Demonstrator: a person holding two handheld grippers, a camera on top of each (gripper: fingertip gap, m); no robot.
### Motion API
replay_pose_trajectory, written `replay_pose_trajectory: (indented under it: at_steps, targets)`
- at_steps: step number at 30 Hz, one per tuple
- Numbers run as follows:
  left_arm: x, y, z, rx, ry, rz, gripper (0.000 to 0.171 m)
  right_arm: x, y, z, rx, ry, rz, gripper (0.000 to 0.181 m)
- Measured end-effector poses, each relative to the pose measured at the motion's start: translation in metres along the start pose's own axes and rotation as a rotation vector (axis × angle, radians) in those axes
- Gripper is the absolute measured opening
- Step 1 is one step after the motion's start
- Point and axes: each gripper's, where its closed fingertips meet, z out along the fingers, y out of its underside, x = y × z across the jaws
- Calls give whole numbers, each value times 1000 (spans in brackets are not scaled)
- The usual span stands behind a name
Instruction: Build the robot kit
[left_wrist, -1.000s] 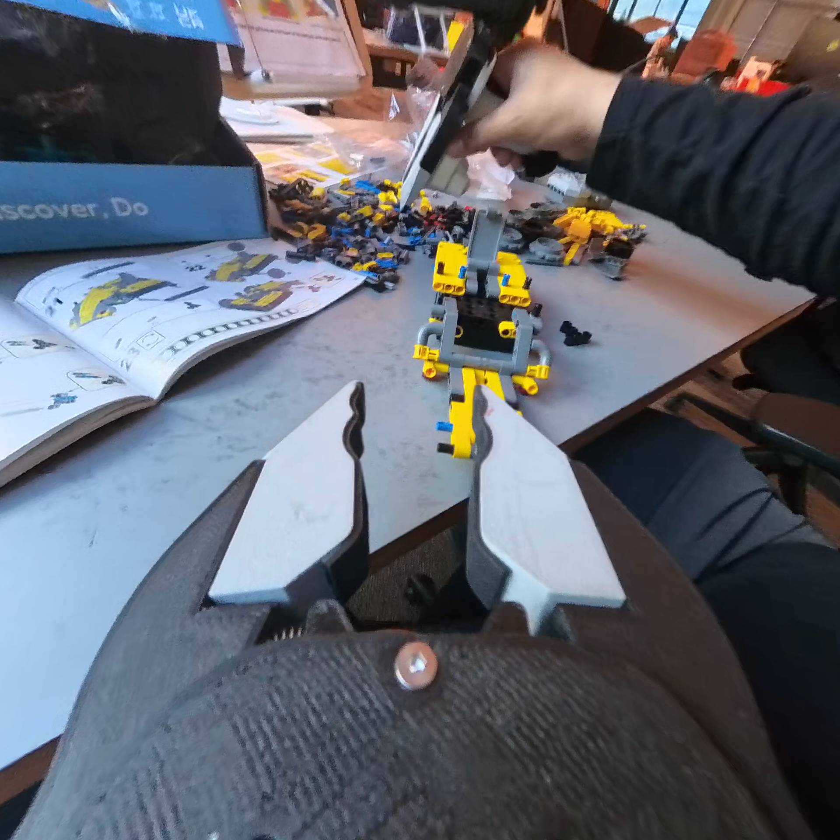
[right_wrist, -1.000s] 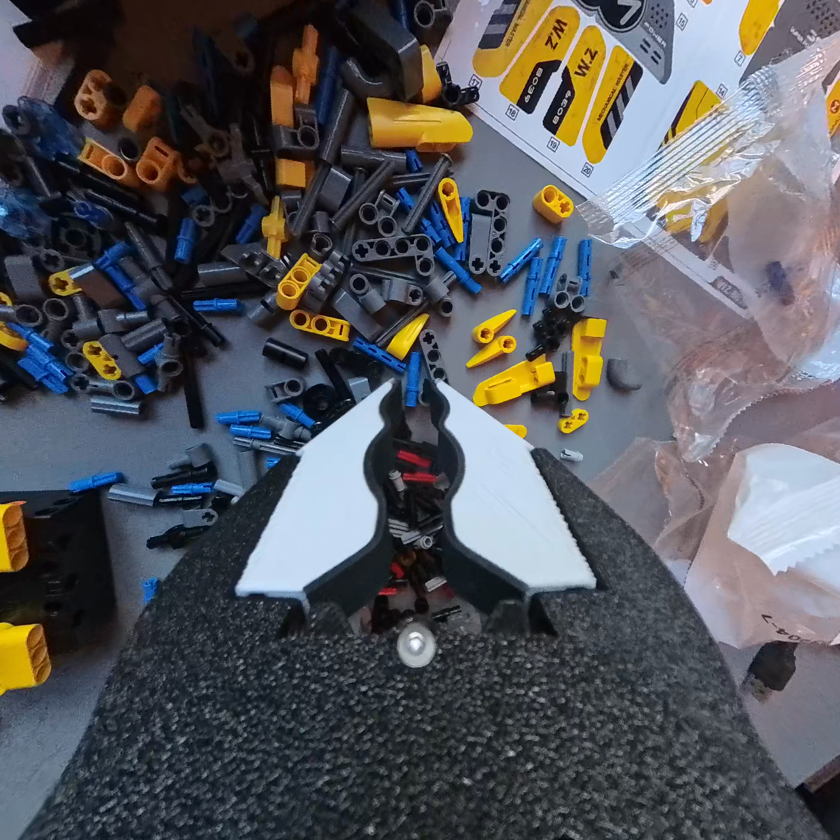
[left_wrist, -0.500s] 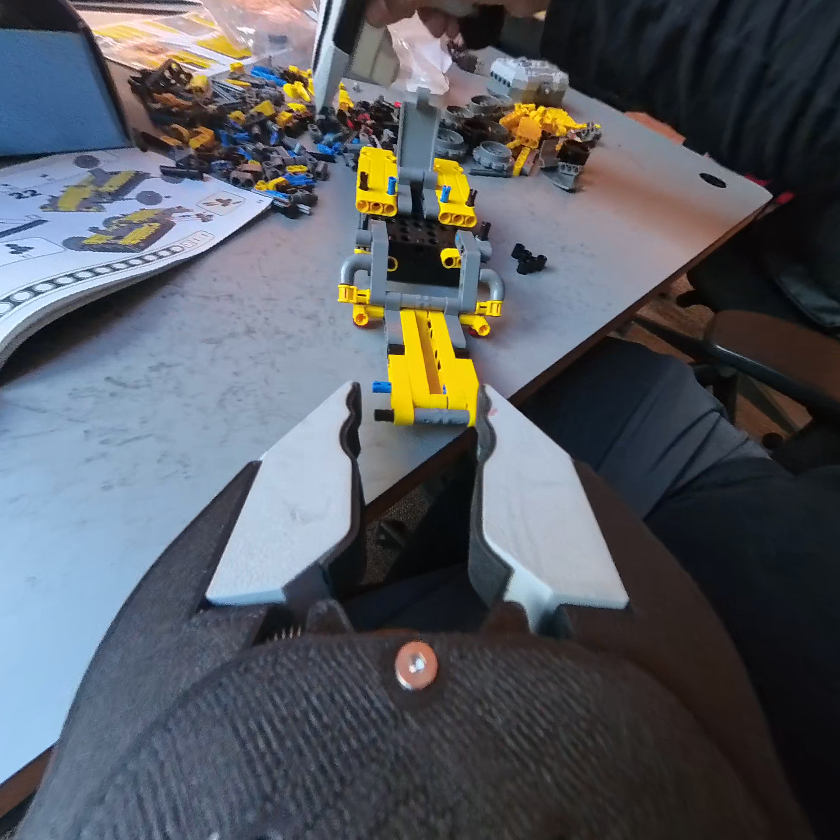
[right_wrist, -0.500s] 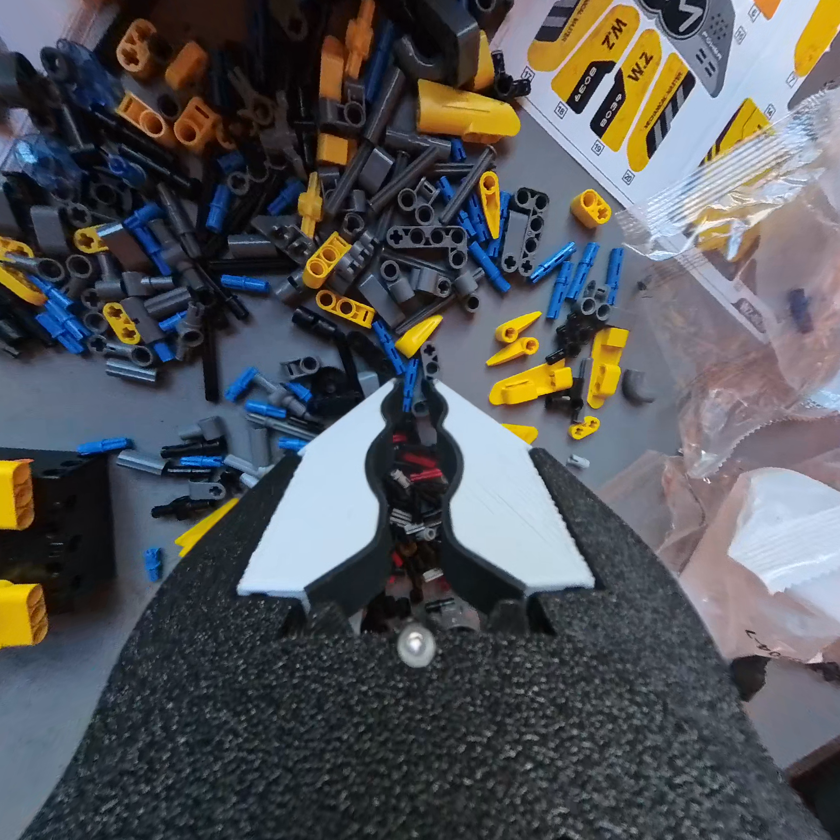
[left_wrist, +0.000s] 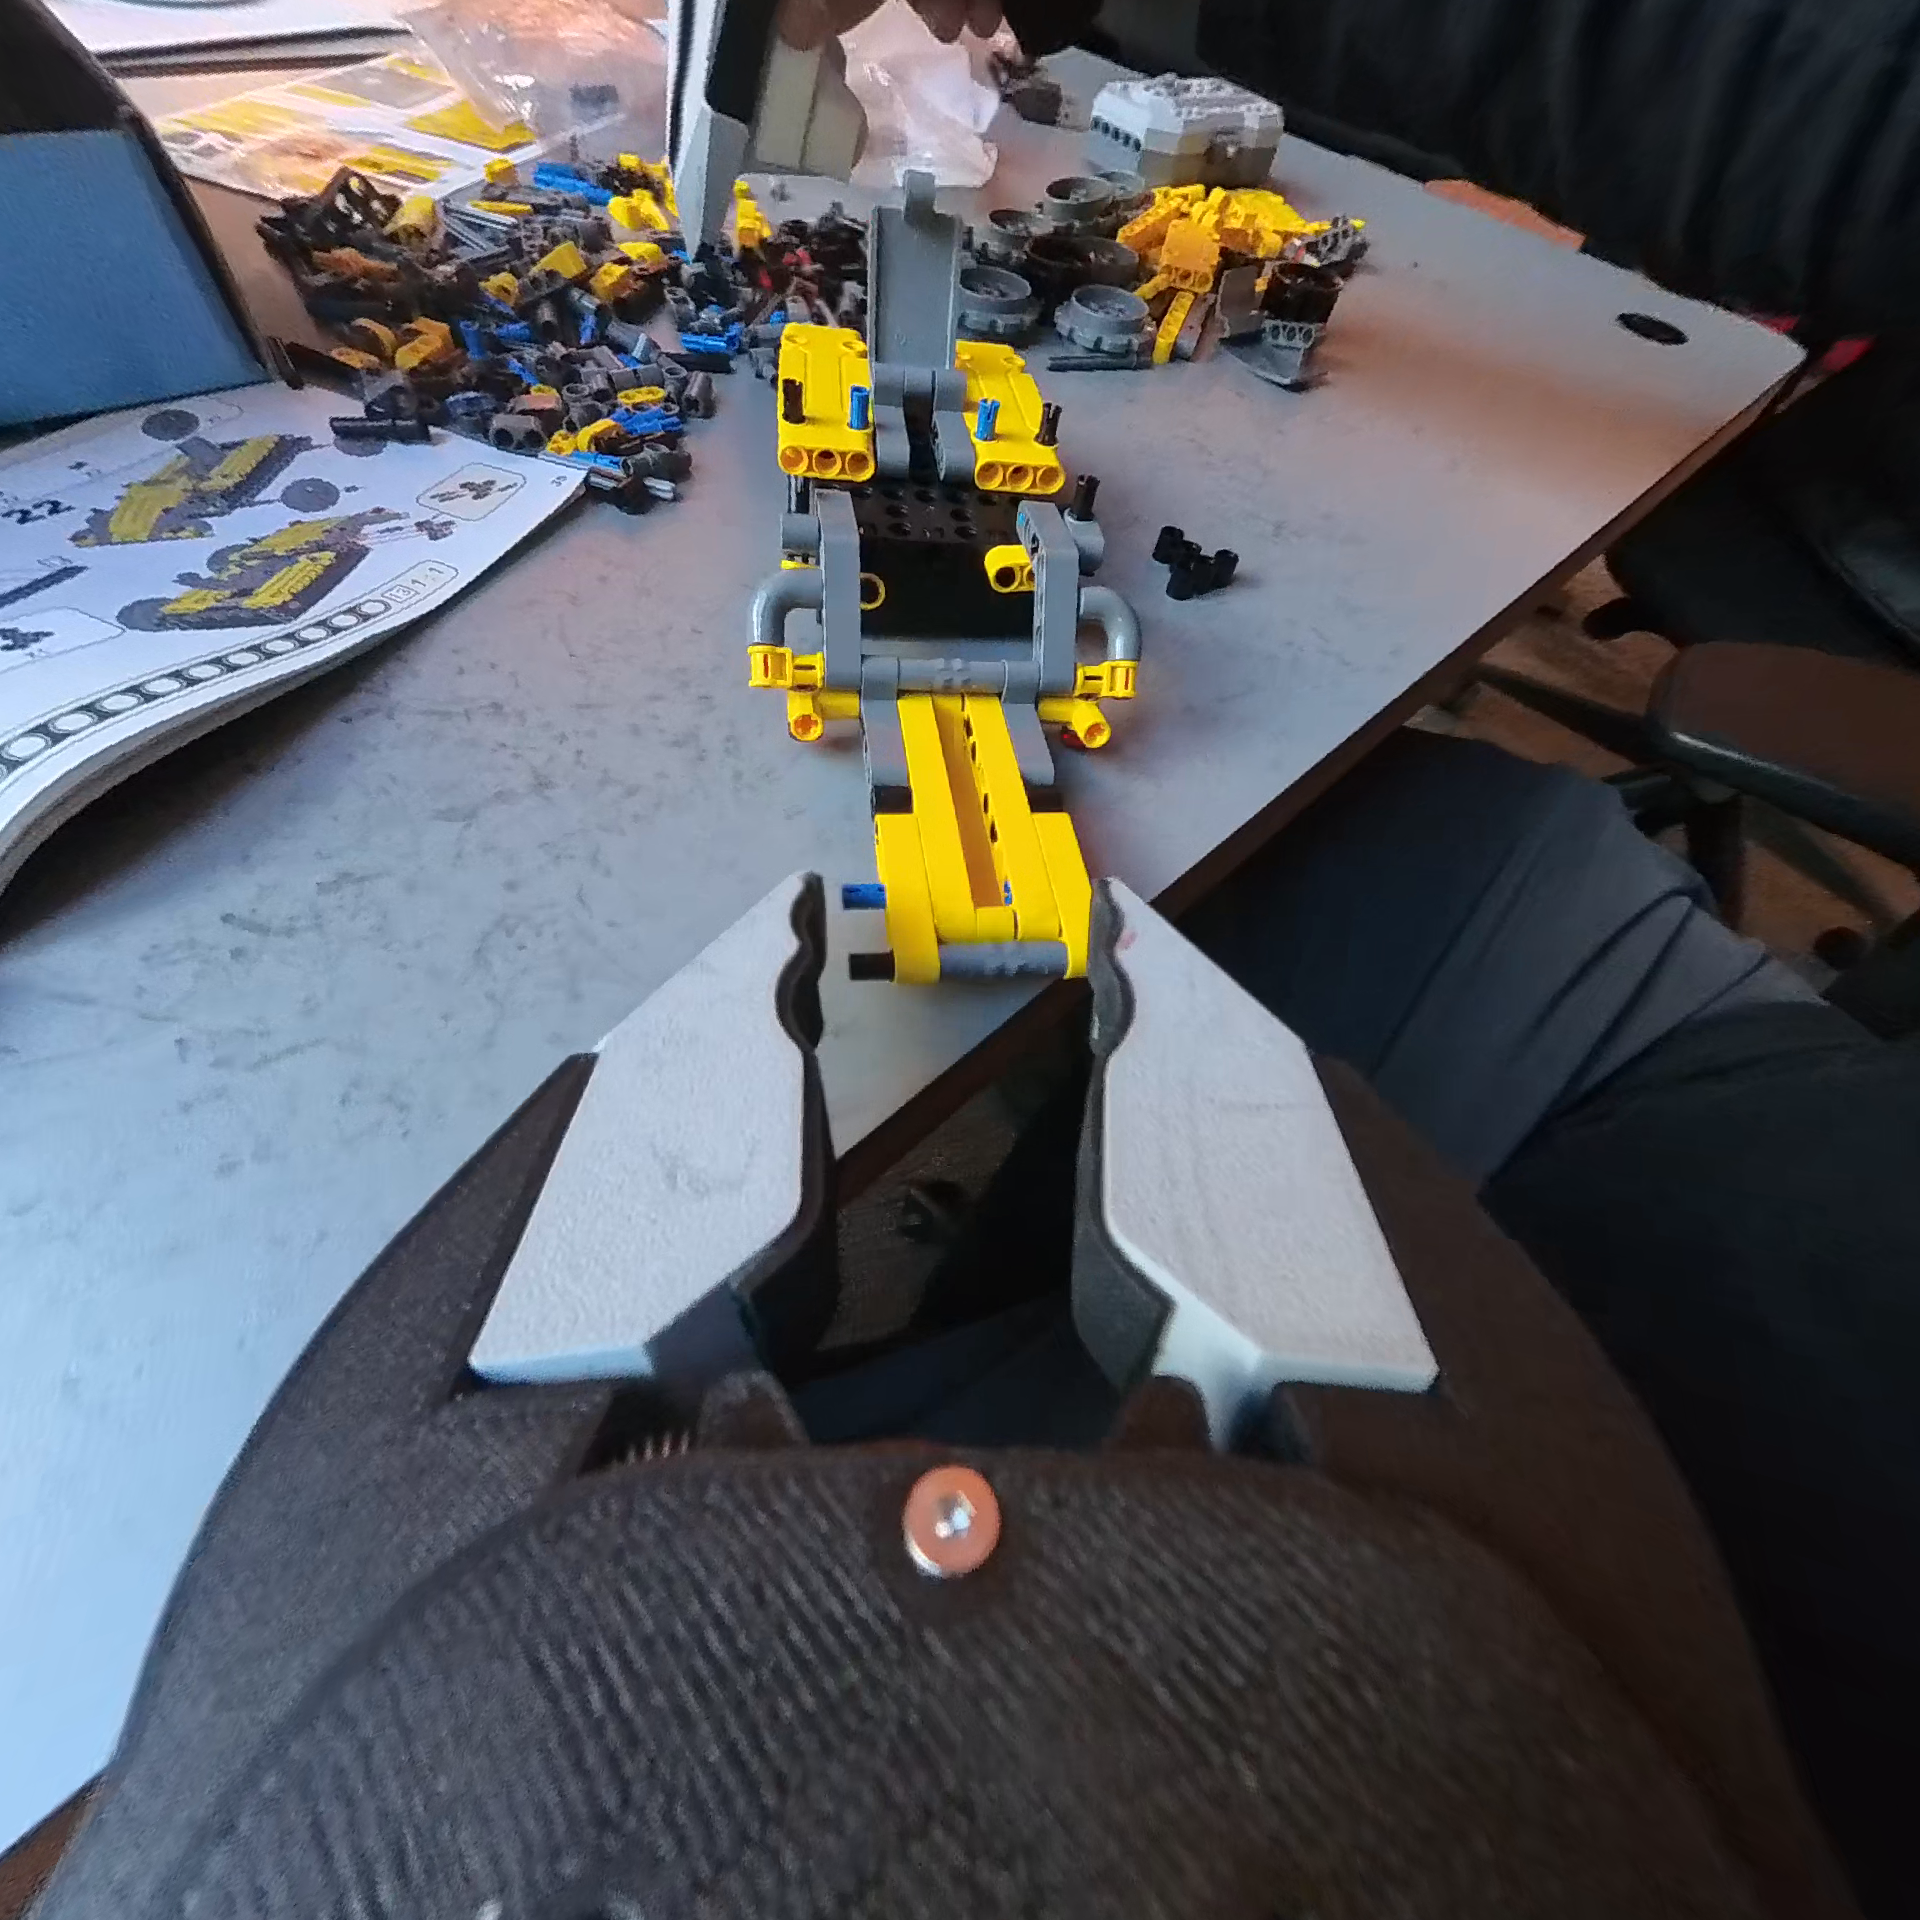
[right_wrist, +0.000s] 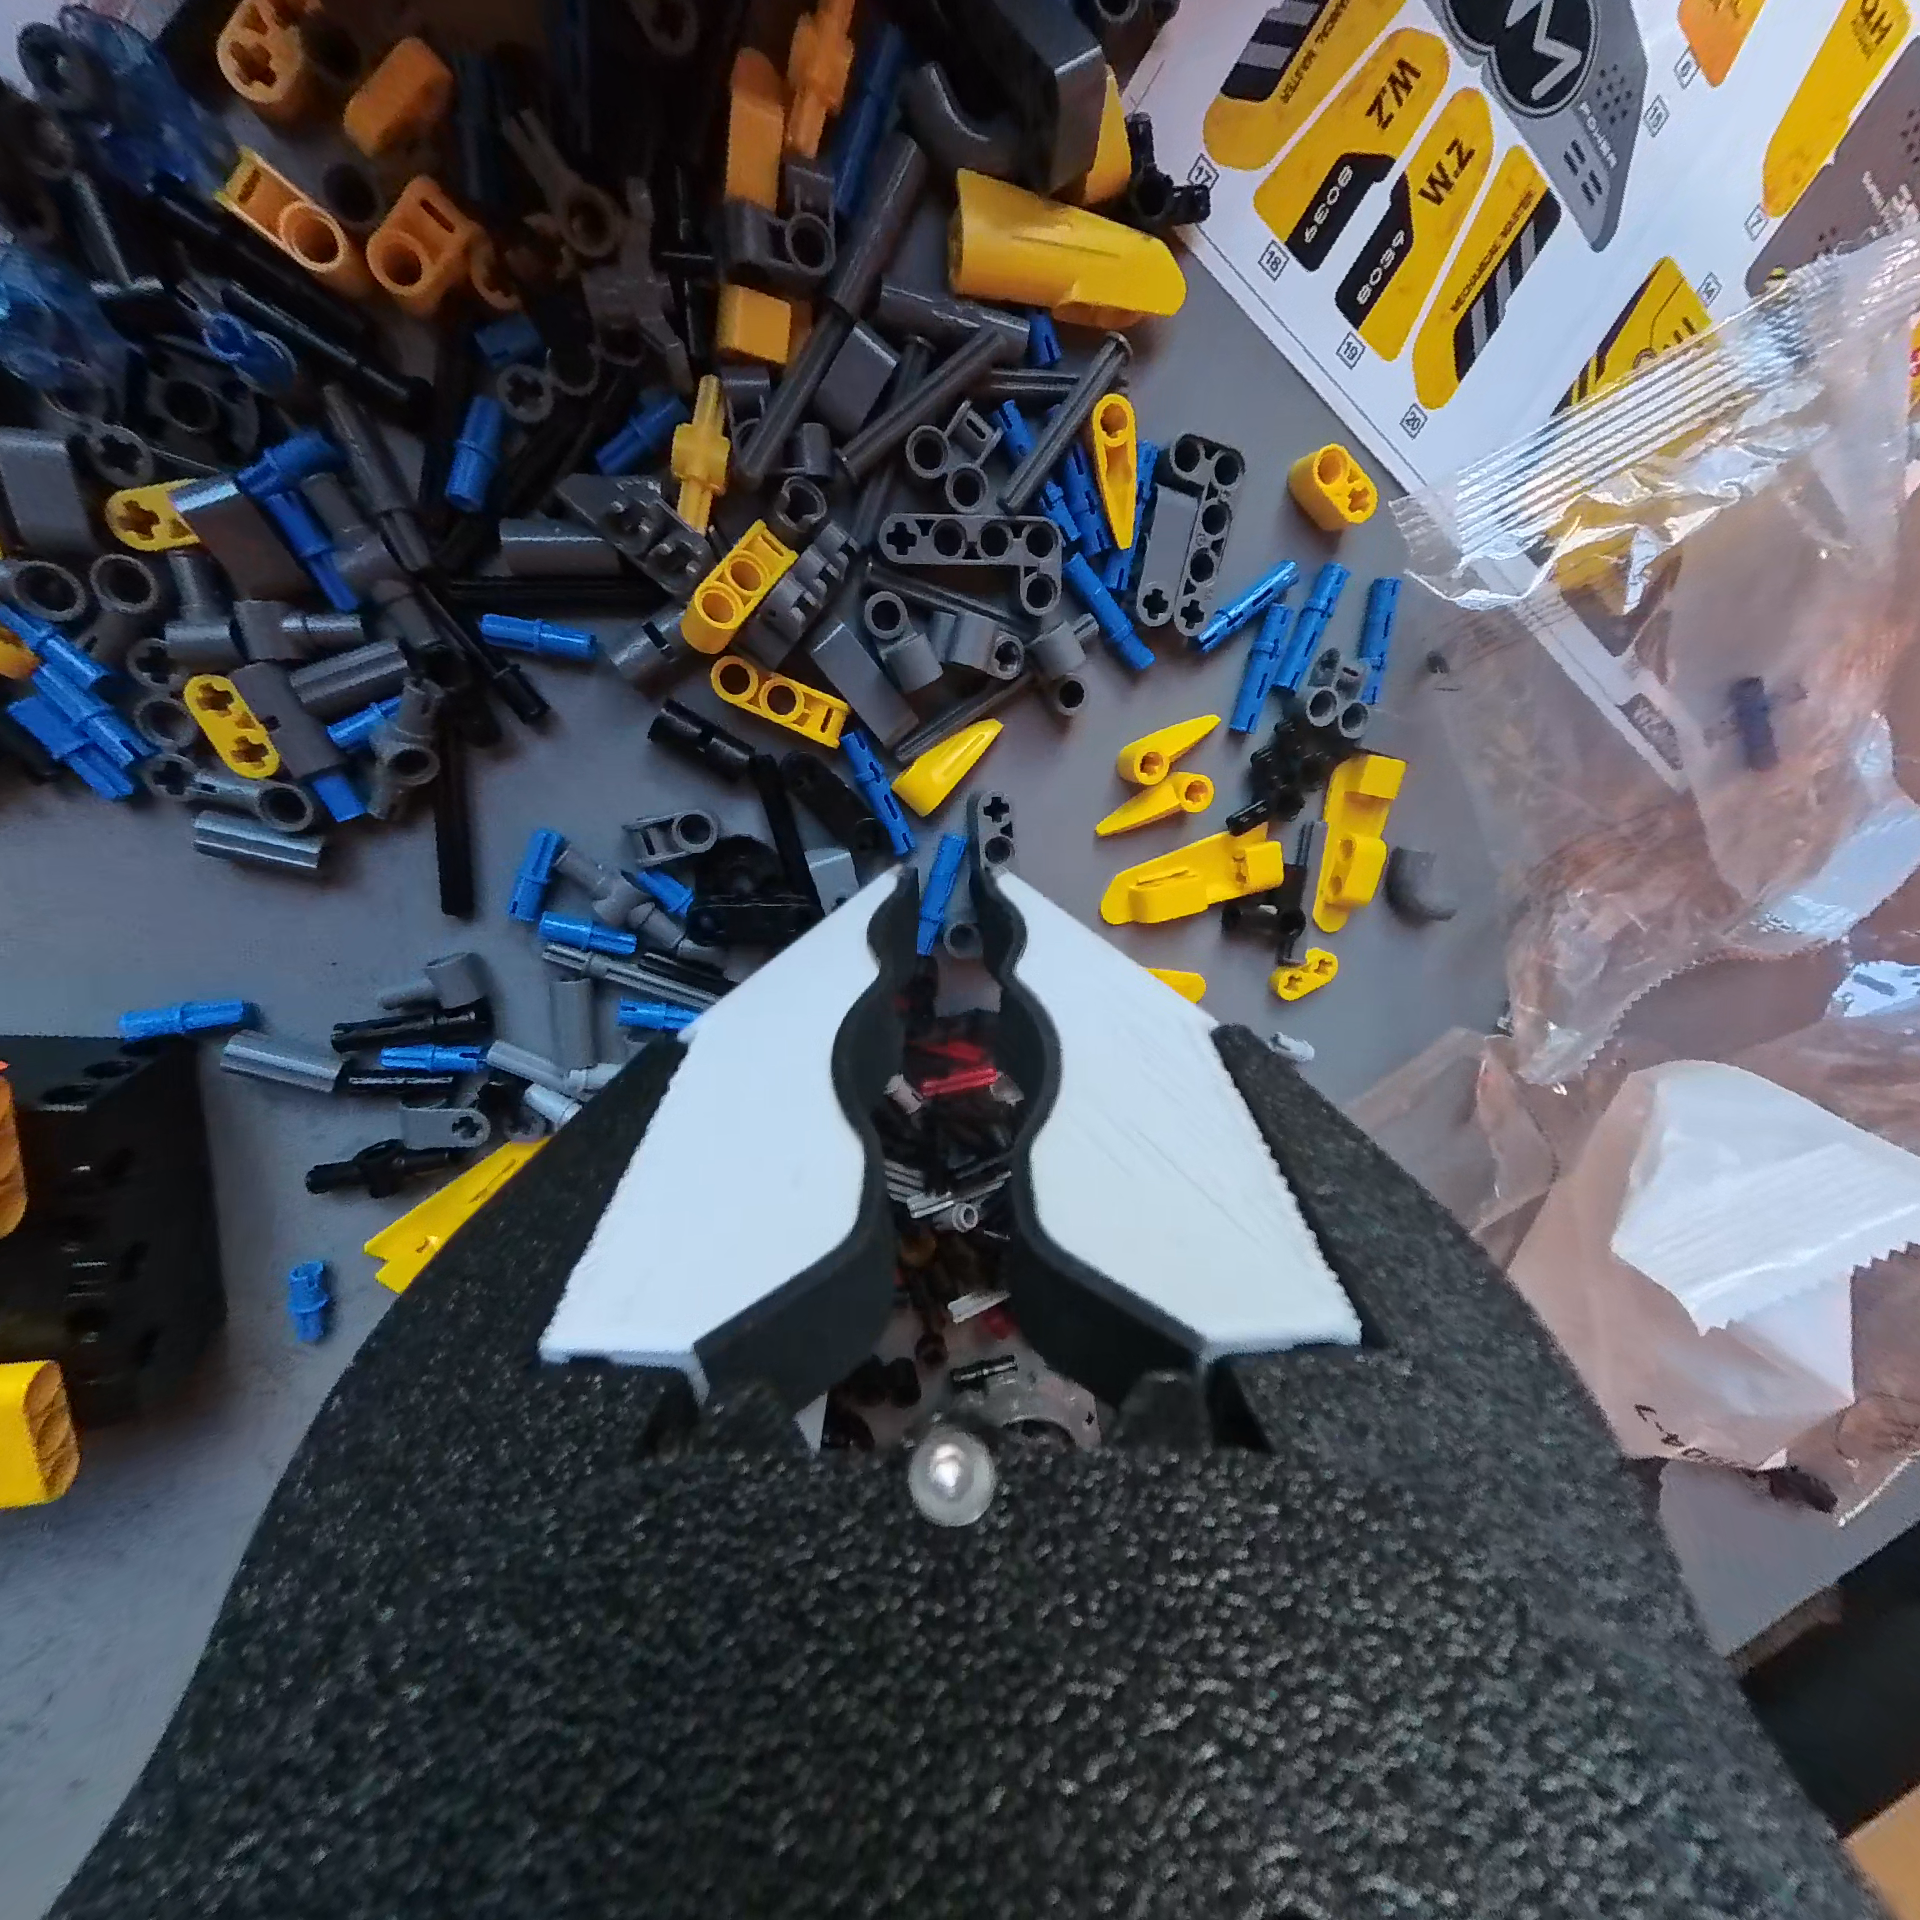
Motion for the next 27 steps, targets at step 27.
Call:
replay_pose_trajectory:
  at_steps: [27]
  targets:
    - [1,5,-3,-45,27,26,58,1,3,-1,21,-58,71,7]
